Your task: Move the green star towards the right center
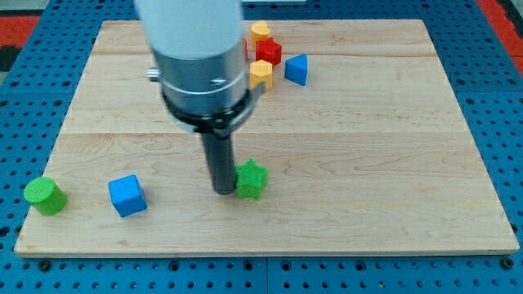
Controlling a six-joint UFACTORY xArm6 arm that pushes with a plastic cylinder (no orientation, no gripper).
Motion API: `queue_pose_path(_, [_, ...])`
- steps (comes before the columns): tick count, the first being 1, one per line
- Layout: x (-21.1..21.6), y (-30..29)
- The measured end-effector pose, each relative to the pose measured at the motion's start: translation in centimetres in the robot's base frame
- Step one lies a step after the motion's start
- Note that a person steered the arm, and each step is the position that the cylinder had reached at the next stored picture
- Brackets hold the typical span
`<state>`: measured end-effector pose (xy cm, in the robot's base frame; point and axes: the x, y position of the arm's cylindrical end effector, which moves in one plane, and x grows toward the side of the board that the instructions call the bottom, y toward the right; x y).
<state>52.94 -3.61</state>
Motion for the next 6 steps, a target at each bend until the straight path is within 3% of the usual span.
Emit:
queue_pose_path(2, [-1.2, 9.3])
queue_pose_path(5, [-0.1, 13.2])
queue_pose_path(6, [-2.7, 15.5])
